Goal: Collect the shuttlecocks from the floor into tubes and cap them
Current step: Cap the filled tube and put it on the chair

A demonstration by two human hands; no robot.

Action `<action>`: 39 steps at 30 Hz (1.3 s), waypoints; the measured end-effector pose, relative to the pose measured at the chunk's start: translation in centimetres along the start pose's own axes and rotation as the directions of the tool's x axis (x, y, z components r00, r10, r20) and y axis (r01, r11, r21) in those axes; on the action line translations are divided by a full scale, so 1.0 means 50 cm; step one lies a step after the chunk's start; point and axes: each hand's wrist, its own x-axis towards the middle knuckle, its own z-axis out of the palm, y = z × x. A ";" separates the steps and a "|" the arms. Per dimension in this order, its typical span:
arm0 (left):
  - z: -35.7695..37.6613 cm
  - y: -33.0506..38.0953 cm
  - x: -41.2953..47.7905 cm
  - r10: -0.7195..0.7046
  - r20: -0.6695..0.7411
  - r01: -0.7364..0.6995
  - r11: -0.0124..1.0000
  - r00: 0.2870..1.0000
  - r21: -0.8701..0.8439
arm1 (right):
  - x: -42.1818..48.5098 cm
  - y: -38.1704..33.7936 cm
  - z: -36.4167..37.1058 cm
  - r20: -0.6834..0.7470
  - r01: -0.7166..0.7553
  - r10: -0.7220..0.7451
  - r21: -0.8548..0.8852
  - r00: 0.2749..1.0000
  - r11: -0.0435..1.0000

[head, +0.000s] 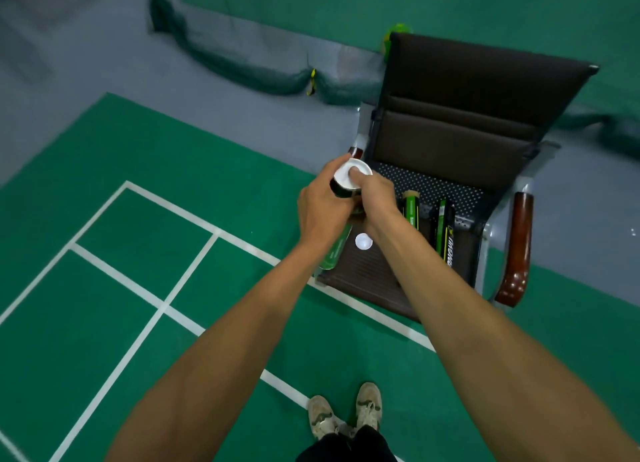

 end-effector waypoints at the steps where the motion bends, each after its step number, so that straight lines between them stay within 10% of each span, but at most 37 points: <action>1: -0.009 0.016 0.000 -0.002 0.005 0.003 1.000 1.000 -0.009 | -0.008 -0.016 0.004 -0.012 0.000 -0.001 -0.015 1.000 1.000; 20: -0.108 0.211 0.043 0.154 0.053 -0.157 0.985 0.987 0.066 | -0.072 -0.204 0.030 -0.088 0.165 -0.195 -0.268 0.977 0.949; 27: -0.056 0.225 0.076 0.092 0.083 -0.096 0.994 0.992 0.044 | -0.174 -0.204 -0.026 0.155 0.110 -0.098 -0.077 0.983 0.991; 39: 0.182 0.351 0.206 -0.097 0.279 0.137 0.983 0.955 -0.125 | -0.048 -0.237 -0.321 -0.086 0.031 -0.127 -0.700 0.988 0.713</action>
